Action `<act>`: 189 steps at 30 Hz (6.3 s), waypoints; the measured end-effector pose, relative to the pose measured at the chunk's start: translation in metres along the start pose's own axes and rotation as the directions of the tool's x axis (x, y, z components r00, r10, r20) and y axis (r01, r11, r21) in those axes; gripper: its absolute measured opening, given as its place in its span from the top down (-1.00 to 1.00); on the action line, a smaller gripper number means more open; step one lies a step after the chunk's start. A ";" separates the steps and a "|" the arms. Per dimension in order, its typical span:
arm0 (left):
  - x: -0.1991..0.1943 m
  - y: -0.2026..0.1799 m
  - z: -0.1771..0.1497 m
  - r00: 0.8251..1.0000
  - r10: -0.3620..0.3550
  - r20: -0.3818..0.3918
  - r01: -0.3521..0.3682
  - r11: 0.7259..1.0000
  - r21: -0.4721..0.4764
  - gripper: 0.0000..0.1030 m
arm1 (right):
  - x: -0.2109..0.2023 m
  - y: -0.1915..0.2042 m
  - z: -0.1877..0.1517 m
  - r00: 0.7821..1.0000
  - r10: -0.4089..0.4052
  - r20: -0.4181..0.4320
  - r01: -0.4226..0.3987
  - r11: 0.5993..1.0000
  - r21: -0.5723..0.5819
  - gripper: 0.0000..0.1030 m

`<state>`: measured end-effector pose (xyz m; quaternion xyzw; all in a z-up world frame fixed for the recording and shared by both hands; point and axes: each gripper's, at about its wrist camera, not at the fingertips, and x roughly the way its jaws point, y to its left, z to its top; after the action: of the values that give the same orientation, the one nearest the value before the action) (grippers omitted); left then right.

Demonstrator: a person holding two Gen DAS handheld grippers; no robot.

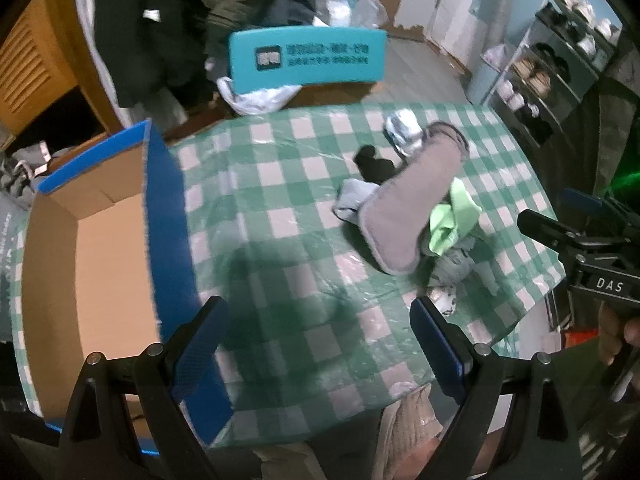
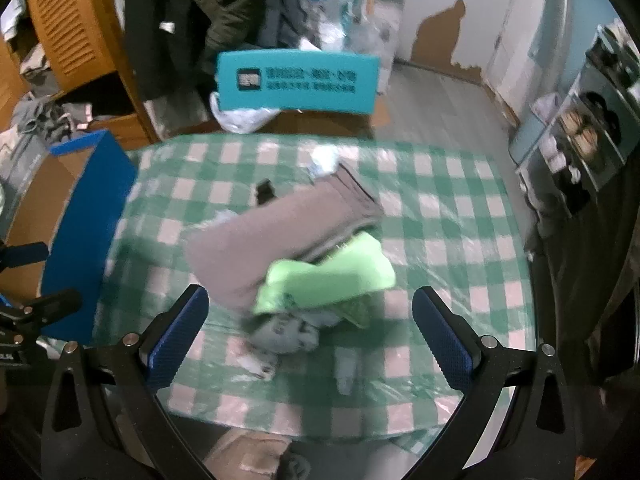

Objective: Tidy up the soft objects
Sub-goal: 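Move the left tool toward the white plastic bags under the green cloth, then close the left tool on the white plastic bags and pull them free, then carry the white plastic bags with the left tool over the cardboard box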

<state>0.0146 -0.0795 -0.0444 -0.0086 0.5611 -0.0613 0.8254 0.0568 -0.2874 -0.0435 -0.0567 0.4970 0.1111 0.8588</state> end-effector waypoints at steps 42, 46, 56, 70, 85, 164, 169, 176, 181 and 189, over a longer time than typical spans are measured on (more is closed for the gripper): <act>0.107 -0.088 -0.003 0.975 -0.060 -0.213 0.091 0.986 0.139 -0.80 | 0.113 -0.037 -0.077 0.958 0.019 -0.287 -0.012 1.000 0.025 -0.45; 0.113 -0.092 -0.002 0.974 -0.067 -0.218 0.098 0.986 0.136 -0.80 | 0.121 -0.040 -0.076 0.961 0.030 -0.274 -0.026 0.999 0.018 -0.24; 0.122 -0.105 0.002 0.972 -0.089 -0.218 0.120 0.984 0.131 -0.80 | 0.122 -0.046 -0.074 0.961 0.092 -0.262 -0.080 0.995 0.055 0.57; 0.132 -0.124 0.013 0.969 -0.141 -0.202 0.167 0.979 0.118 -0.80 | 0.099 -0.064 -0.066 0.971 0.069 -0.227 -0.053 0.996 0.079 0.69; 0.141 -0.127 0.012 0.966 -0.173 -0.190 0.203 0.968 0.150 0.25 | 0.088 -0.076 -0.067 0.977 0.078 -0.201 -0.057 0.992 0.110 0.69; 0.036 -0.094 -0.011 0.978 -0.205 -0.042 0.209 0.958 0.197 0.26 | 0.045 -0.032 -0.041 0.990 0.086 -0.113 -0.085 0.996 0.011 0.68; 0.020 -0.085 -0.011 0.979 -0.205 -0.002 0.202 0.961 0.188 0.26 | 0.031 -0.022 -0.032 0.991 0.106 -0.083 -0.106 0.994 -0.001 0.68; 0.002 -0.068 -0.008 0.979 -0.197 0.048 0.187 0.968 0.165 0.26 | 0.014 -0.006 -0.020 0.991 0.125 -0.051 -0.126 0.992 -0.017 0.68; -0.011 -0.051 -0.005 0.979 -0.185 0.083 0.173 0.976 0.135 0.26 | 0.001 0.011 -0.010 0.990 0.141 -0.024 -0.142 0.989 -0.038 0.68; -0.034 -0.018 -0.001 0.979 -0.141 0.146 0.129 0.988 0.089 0.26 | -0.019 0.041 0.007 0.986 0.165 0.008 -0.164 0.983 -0.084 0.68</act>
<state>0.0002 -0.0939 -0.0120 -0.0186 0.4921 -0.1383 0.8593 0.0428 -0.2486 -0.0229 -0.0503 0.4887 0.2027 0.8471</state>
